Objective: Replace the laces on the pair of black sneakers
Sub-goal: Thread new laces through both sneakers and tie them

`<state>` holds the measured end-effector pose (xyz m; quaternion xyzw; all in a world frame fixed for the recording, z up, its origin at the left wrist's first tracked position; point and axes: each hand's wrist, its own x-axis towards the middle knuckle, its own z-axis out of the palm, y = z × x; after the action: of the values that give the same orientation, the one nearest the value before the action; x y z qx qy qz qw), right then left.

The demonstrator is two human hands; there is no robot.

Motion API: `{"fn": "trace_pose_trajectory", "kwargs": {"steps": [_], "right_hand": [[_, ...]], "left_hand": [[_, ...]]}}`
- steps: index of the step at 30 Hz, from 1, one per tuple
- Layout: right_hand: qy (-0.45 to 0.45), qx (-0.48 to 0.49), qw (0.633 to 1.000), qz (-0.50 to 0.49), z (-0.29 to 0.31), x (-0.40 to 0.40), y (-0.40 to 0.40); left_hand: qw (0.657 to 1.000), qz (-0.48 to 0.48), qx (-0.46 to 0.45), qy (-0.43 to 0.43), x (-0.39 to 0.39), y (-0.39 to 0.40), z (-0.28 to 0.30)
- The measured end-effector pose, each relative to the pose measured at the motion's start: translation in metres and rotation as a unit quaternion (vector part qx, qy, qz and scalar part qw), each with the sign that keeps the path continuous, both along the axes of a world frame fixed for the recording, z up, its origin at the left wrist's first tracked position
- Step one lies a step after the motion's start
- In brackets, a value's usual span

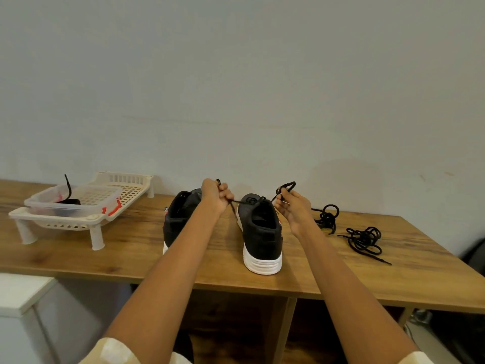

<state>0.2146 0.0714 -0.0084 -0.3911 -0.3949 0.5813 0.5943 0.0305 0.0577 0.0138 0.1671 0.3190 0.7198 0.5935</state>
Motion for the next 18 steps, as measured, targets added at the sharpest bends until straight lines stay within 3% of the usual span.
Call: {"fn": "trace_pose_trajectory", "kwargs": {"steps": [3, 5, 7, 9, 14, 16, 18], "right_hand": [[0.004, -0.015, 1.0, 0.0, 0.0, 0.004, 0.002], [-0.028, -0.037, 0.999, 0.005, 0.001, 0.007, 0.003], [-0.131, -0.058, 0.99, -0.002, -0.001, 0.01, 0.007], [-0.255, -0.066, 0.965, -0.014, -0.004, 0.012, 0.011], [-0.467, -0.062, 0.882, 0.019, -0.011, 0.013, 0.012], [-0.508, -0.027, 0.861, -0.014, -0.012, 0.012, 0.016], [-0.48, 0.011, 0.875, -0.066, -0.01, 0.01, 0.02]], "left_hand": [[0.964, 0.004, -0.066, 0.258, 0.006, 0.004, 0.006], [0.883, 0.026, -0.058, 0.466, 0.013, 0.01, 0.003], [0.789, 0.021, -0.021, 0.614, 0.021, 0.015, -0.007], [0.752, -0.001, -0.014, 0.659, 0.025, 0.016, -0.017], [0.743, -0.056, -0.06, 0.664, 0.021, 0.021, -0.031], [0.732, -0.047, -0.066, 0.677, 0.019, 0.025, -0.036], [0.72, -0.025, -0.064, 0.691, 0.019, 0.03, -0.04]]}}
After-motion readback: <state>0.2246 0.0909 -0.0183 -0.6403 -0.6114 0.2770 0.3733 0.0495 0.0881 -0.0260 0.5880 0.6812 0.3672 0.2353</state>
